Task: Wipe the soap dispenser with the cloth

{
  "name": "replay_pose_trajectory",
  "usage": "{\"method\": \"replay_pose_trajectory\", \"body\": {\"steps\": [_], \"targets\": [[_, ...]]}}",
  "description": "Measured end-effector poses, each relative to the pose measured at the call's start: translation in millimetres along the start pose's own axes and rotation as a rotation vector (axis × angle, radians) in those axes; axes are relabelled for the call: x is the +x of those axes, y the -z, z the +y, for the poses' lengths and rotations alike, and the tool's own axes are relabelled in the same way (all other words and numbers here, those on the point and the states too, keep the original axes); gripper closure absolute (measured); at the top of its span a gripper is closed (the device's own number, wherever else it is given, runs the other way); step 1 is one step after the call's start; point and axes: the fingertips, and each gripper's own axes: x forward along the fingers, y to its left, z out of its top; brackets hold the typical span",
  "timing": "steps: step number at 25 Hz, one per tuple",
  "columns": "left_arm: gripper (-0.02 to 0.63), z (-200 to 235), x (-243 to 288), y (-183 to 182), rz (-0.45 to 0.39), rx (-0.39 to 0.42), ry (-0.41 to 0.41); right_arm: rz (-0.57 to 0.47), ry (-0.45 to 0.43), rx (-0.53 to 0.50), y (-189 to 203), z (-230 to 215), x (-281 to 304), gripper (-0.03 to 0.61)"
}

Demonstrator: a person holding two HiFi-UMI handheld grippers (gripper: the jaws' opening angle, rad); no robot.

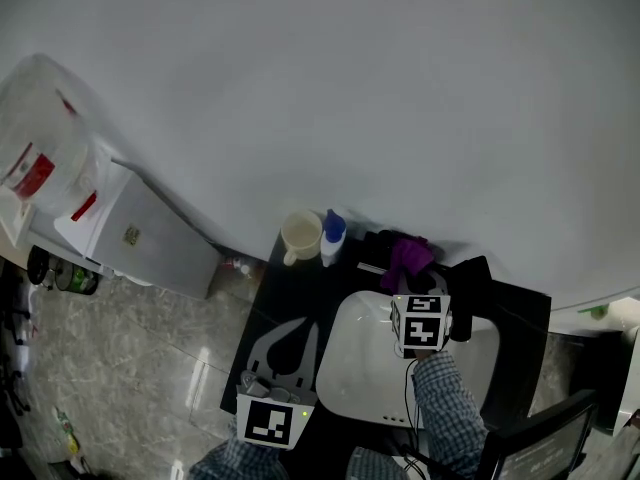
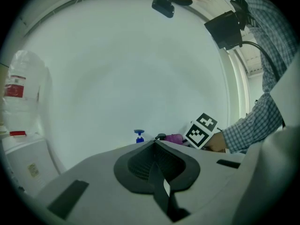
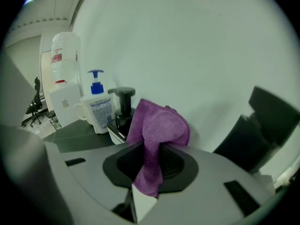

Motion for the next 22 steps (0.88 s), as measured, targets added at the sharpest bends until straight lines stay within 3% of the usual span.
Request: {"method": "replay_pose_trajectory", "body": {"steps": [13,22], "targets": [[0.612,0,2,-11,-0.029,-0.027,-0.015,-0.287,-0.059,0.016,-103,15,-61,0.500],[0.612,8,2,5,-0.009,-0.028,-0.025,-0.258,-0.118,-0.042,-75,54,-35,0.500]]}}
